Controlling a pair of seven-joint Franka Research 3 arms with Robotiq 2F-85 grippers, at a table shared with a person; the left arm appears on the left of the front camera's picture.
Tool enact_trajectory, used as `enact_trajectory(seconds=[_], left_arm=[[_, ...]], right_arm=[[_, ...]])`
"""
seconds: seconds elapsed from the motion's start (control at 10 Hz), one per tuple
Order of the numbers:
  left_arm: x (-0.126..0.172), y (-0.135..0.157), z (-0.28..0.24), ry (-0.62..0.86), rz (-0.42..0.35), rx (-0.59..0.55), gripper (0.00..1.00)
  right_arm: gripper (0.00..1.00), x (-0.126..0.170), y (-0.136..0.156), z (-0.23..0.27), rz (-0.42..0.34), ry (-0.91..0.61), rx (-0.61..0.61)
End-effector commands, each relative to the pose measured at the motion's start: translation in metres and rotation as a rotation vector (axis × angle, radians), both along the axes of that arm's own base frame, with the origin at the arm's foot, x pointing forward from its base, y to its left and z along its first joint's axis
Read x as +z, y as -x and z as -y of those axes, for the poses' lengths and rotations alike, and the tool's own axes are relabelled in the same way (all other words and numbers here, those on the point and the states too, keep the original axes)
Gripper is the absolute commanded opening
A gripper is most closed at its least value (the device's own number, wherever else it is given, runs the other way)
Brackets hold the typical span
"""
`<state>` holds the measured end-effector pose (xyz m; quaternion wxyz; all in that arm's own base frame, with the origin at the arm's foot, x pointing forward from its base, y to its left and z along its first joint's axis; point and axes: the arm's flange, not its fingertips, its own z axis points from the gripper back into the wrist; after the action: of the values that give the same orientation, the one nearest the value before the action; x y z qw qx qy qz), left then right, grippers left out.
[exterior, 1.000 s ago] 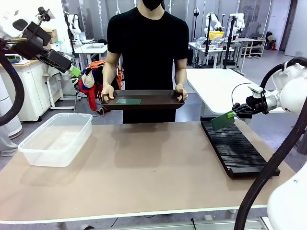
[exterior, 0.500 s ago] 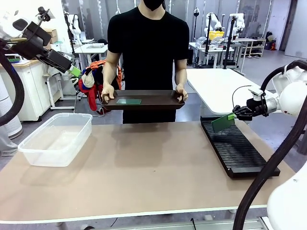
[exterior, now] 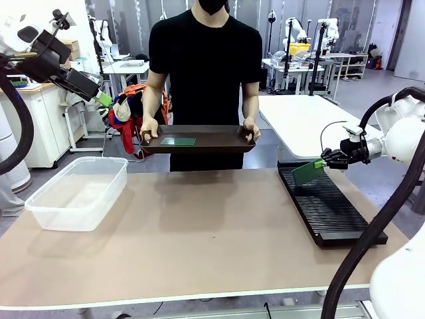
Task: Sort PCBs into racks and boxes based on the side picked up.
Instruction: If the short side of the Blank PCB is picked up, insert it into the PCB Rack ; if the long side is picked up, place it in the Organizing box.
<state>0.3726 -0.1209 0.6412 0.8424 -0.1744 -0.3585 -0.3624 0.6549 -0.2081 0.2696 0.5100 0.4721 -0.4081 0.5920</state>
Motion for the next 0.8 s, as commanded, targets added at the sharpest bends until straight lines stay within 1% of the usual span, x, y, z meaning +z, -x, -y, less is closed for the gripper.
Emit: enact_trajectory(seconds=[0.0,0.2,0.4,0.7], left_arm=[[-0.002,0.001,-0.002,0.005,-0.008,-0.006,1.00],[-0.002,0.001,-0.002,0.005,-0.008,-0.006,1.00],[-0.002,0.001,-0.002,0.005,-0.008,-0.006,1.00],[-0.002,0.001,-0.002,0.005,-0.008,-0.006,1.00]], right_arm=[[0.02,-0.003,-0.011,-0.005,-0.021,-0.028,-0.013],[0.02,-0.008,-0.012,-0.003,-0.045,-0.010,-0.019],[0.02,-0.013,-0.014,0.000,-0.040,0.028,-0.030],[0.02,-0.015,-0.013,0.010,-0.067,0.067,-0.021]])
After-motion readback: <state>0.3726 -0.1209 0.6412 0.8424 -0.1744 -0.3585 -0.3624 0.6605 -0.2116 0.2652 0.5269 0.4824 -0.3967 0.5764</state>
